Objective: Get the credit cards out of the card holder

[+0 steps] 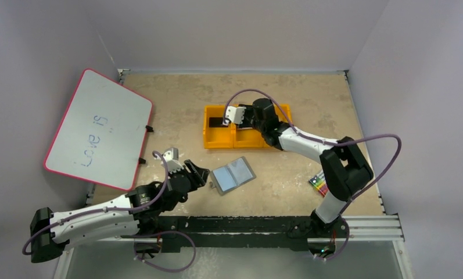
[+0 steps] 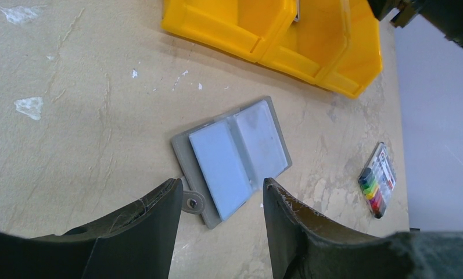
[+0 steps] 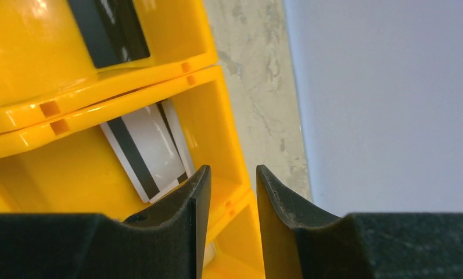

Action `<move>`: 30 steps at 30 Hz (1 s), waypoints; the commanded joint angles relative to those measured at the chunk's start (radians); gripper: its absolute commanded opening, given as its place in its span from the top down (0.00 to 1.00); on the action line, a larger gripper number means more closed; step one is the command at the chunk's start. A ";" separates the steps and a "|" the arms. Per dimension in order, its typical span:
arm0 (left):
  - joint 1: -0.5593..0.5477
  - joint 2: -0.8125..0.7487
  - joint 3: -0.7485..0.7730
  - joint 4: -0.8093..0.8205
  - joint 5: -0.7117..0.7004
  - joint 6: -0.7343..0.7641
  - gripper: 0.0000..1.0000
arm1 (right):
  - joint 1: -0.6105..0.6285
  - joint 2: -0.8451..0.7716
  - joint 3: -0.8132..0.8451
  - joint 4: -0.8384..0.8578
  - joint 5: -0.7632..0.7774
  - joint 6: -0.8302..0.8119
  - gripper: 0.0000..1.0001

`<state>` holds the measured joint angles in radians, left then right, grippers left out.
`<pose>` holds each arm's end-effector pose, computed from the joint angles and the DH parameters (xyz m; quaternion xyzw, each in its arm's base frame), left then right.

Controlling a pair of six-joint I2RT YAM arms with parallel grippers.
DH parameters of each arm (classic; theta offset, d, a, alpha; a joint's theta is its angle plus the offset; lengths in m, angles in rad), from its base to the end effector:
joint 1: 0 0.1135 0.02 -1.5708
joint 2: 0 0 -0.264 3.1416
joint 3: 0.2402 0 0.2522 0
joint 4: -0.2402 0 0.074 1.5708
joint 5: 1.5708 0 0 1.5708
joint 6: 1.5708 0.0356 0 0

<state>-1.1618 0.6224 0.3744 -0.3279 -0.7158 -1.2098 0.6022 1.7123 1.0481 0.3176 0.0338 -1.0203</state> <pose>0.0780 -0.1213 0.2105 -0.1869 0.8189 -0.2986 0.4532 0.3222 0.2200 0.2339 -0.5867 0.5705 -0.1328 0.5591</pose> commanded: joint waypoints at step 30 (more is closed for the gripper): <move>-0.004 0.141 0.102 0.094 0.025 -0.067 0.32 | -0.002 -0.758 -0.679 0.032 -0.103 1.854 0.04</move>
<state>-1.1618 0.7586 0.4217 -0.2481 -0.6506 -1.2465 0.6010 0.9836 0.3954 0.2230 -0.0319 0.7303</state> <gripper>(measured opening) 0.679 0.935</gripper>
